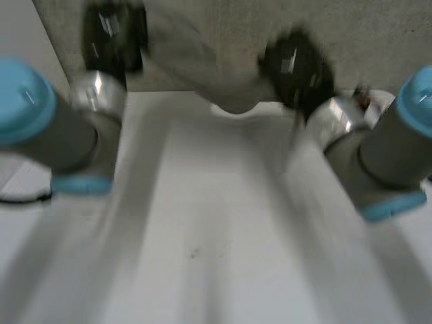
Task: Fold the towel.
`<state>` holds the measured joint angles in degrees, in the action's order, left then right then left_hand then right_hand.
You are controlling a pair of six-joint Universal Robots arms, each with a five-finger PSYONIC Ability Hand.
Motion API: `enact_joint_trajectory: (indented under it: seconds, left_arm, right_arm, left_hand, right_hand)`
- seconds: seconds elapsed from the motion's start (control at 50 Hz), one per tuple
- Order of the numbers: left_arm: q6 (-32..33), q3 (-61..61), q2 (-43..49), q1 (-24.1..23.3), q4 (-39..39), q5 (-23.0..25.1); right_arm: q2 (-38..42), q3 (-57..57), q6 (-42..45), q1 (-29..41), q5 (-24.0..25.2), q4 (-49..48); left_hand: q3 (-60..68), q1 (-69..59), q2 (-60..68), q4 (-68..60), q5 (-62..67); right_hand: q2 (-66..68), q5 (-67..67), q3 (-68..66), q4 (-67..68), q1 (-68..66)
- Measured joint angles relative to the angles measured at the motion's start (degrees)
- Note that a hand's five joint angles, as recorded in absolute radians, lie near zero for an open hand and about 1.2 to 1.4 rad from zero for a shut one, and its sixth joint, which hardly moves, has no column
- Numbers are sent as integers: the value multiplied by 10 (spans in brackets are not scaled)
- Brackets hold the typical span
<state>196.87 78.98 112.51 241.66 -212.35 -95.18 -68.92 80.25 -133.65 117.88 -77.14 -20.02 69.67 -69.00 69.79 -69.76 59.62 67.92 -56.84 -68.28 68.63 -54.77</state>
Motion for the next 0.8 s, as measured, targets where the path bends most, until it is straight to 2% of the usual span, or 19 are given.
enact_joint_trajectory:
  seconds: [0.08, 0.1, 0.12, 0.22, 0.36, 0.52, 0.56, 0.58, 0.62, 0.64, 0.66, 0.74, 0.8]
  left_arm:
    - [36, 118, 22, -7, 21, 2]
    - [36, 118, 22, -7, 21, 2]
    - [59, 153, 39, -11, 37, 1]
    - [109, 201, 71, -25, 103, -10]
    - [109, 207, 39, -47, 184, -42]
    - [79, 216, -22, -83, 211, -55]
    - [74, 224, -34, -90, 210, -54]
    - [73, 226, -37, -92, 210, -54]
    - [71, 232, -43, -95, 207, -51]
    - [71, 232, -43, -95, 207, -51]
    - [70, 236, -46, -93, 204, -49]
    - [70, 237, -46, -78, 201, -45]
    - [71, 237, -45, -54, 200, -40]
  right_arm:
    - [32, 46, 19, -2, 14, 117]
    - [32, 46, 19, -2, 14, 117]
    - [52, 61, 32, -3, 16, 180]
    - [76, 77, 40, -15, 12, 258]
    - [54, 94, -15, -35, 12, 254]
    - [-3, 142, -71, -43, 16, 229]
    - [-19, 159, -77, -43, 16, 220]
    - [-25, 166, -78, -44, 16, 216]
    - [-41, 180, -79, -44, 16, 205]
    - [-41, 180, -79, -44, 16, 205]
    - [-57, 192, -79, -45, 16, 194]
    - [-72, 199, -79, -45, 16, 184]
    - [-80, 199, -79, -45, 14, 179]
  left_hand:
    - [0, 0, 0, 0, 0]
    - [0, 0, 0, 0, 0]
    - [0, 0, 0, 0, 0]
    - [0, 0, 0, 0, 0]
    - [0, 0, 0, 0, 0]
    - [-31, 18, -33, 25, -22]
    - [-105, 93, -106, 92, -89]
    - [-230, 233, -232, 223, -223]
    - [-330, 321, -333, 320, -319]
    - [-330, 321, -333, 320, -319]
    - [-409, 412, -410, 411, -411]
    - [-519, 512, -521, 520, -520]
    - [-542, 535, -545, 544, -544]
  right_hand:
    - [0, 0, 0, 0, 0]
    - [0, 0, 0, 0, 0]
    - [0, 0, 0, 0, 0]
    - [0, 0, 0, 0, 0]
    - [0, 0, 0, 0, 0]
    - [0, -1, 0, 0, 0]
    - [0, -1, 0, 0, 0]
    - [0, -1, 0, 0, 0]
    - [0, -1, 0, 0, 0]
    - [0, -1, 0, 0, 0]
    - [0, -2, 0, 0, 0]
    - [0, -2, 0, 0, 0]
    - [0, -2, 0, 0, 0]
